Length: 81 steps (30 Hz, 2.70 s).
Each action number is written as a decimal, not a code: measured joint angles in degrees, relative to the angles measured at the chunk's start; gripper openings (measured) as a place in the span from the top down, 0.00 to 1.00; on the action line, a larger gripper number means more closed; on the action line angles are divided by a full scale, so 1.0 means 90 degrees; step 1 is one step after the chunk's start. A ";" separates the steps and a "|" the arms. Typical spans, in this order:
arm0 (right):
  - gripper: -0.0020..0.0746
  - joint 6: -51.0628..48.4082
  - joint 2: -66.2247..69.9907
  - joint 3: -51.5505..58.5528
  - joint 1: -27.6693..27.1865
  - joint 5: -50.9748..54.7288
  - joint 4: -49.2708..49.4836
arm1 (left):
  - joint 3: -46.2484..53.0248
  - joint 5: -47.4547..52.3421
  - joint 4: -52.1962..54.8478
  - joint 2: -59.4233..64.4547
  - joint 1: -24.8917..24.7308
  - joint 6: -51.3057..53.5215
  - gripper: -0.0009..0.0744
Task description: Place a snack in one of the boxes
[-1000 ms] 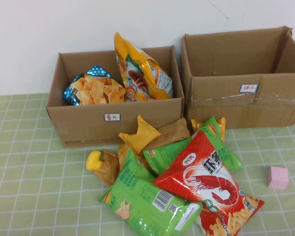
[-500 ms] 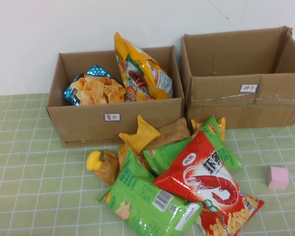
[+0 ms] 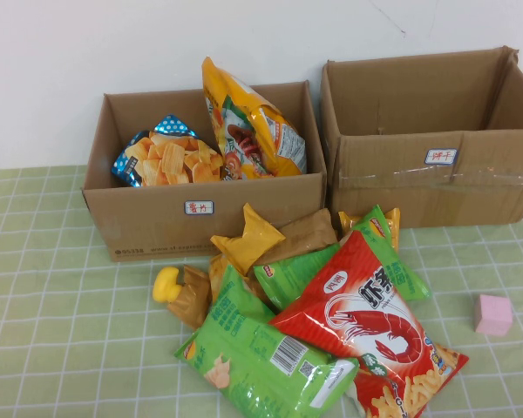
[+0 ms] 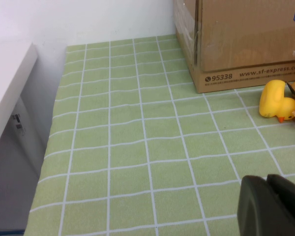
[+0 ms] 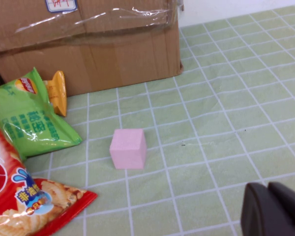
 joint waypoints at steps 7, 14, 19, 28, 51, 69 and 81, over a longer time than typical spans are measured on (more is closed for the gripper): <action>0.98 0.0000 0.0000 0.0000 0.0000 0.0000 0.0331 | 0.0000 0.0000 0.0000 0.0000 0.0000 0.0000 0.99; 0.98 0.0342 0.0000 0.0025 0.0000 0.0067 0.3172 | 0.0014 -0.0372 -0.0966 0.0000 0.0000 -0.0776 0.99; 0.98 0.0582 0.0000 0.0054 0.0000 0.0107 0.5096 | 0.0014 -0.1270 -0.4048 0.0000 0.0000 -0.2456 0.99; 0.98 0.0574 0.0000 0.0054 0.0000 0.0107 0.5353 | 0.0014 -0.1506 -0.5198 0.0000 0.0000 -0.2532 0.99; 0.98 -0.0764 0.0000 0.0054 0.0000 0.0245 0.5386 | -0.4824 0.2928 -0.3646 0.5103 -0.0015 0.5126 0.99; 0.98 -0.0811 0.0000 0.0054 0.0000 0.0272 0.5396 | -0.6836 0.2275 -0.1789 0.9106 -0.2523 0.3669 0.99; 0.98 -0.0811 0.0000 0.0054 0.0000 0.0272 0.5396 | -0.8183 0.2612 -0.1725 1.1346 -0.2537 0.1811 0.22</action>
